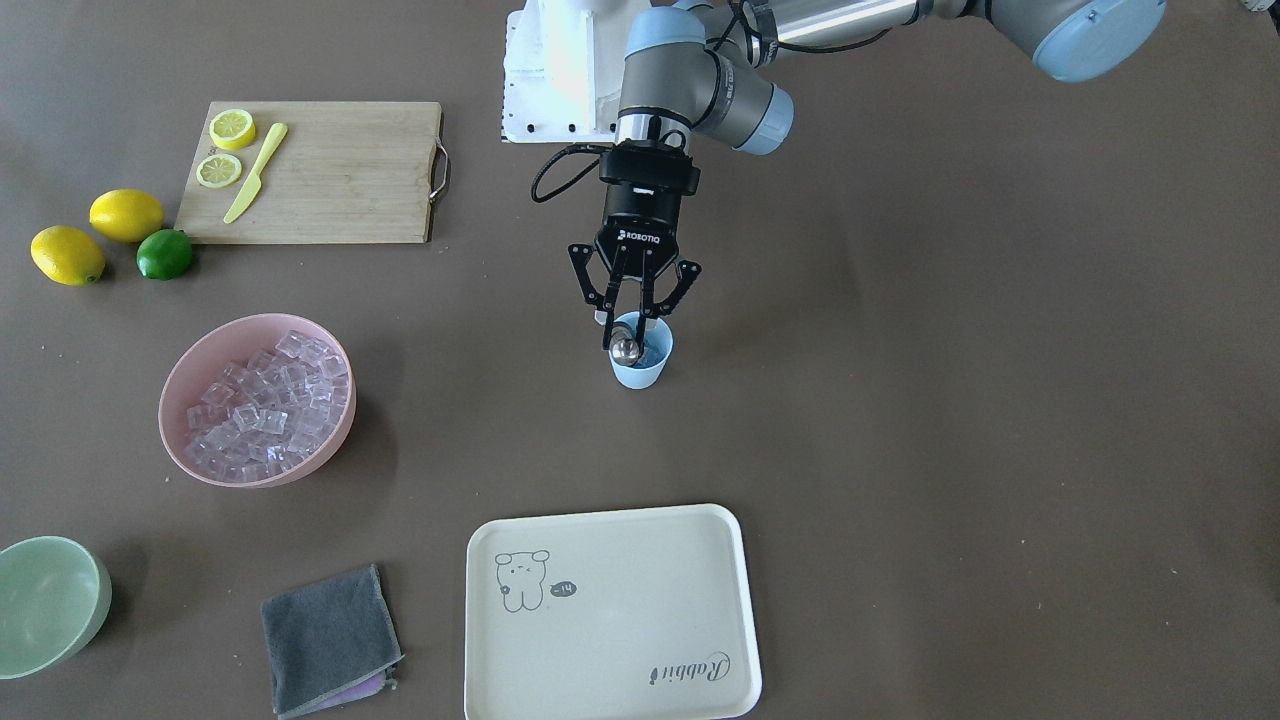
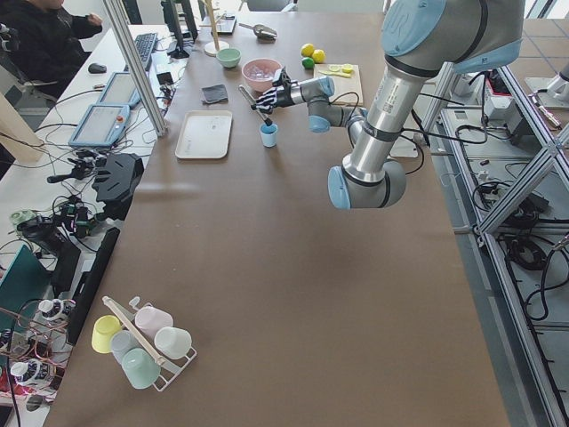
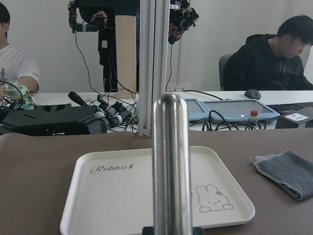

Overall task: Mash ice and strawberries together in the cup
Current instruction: 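Lift the muddler out of the cup and carry it back, then lay the muddler on the table and open the left gripper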

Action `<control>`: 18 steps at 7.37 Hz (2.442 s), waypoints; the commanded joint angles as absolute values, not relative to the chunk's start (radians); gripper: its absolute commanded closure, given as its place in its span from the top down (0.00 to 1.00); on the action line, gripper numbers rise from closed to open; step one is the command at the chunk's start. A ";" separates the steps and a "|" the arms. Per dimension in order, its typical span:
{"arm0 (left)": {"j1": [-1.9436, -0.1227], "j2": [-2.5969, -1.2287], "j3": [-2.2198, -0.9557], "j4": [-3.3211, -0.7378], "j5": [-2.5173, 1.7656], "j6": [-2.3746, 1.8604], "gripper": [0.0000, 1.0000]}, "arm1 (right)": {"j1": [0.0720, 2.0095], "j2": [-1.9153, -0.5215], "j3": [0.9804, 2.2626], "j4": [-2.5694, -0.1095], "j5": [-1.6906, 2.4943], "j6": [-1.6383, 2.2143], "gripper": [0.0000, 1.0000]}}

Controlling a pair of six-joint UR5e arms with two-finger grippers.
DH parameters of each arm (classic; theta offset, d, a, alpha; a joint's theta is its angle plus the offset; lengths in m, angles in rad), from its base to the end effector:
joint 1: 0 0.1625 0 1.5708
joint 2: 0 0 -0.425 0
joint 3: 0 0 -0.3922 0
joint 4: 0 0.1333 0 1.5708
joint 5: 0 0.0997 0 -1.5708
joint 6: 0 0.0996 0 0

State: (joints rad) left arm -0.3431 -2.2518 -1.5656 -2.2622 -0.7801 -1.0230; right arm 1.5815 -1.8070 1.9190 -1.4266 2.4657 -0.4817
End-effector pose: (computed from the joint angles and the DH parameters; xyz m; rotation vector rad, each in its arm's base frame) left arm 0.5551 -0.4150 0.1639 1.1435 0.8727 -0.3709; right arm 0.0599 -0.4019 0.5669 0.4545 -0.8156 -0.5514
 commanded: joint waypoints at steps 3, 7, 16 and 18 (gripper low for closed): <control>-0.643 -2.144 -1.644 -2.269 -1.201 -1.066 0.00 | 1.582 -1.804 1.911 -1.427 2.465 -0.483 0.99; -1.036 -1.805 -1.618 -2.273 -1.884 -0.915 0.00 | 1.601 -1.778 1.919 -1.427 2.467 -0.483 0.99; -1.075 -1.672 -1.404 -2.304 -2.092 -0.609 0.98 | 1.621 -1.752 1.861 -1.428 2.435 -0.492 0.99; -1.254 -1.675 -1.425 -2.293 -2.329 -0.606 0.98 | 1.621 -1.756 1.859 -1.430 2.418 -0.485 0.99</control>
State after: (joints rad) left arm -1.1375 -1.6741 -1.4168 -2.2976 -2.1887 -0.6069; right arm 1.6214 -1.7536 1.8619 -1.4290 2.4309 -0.4886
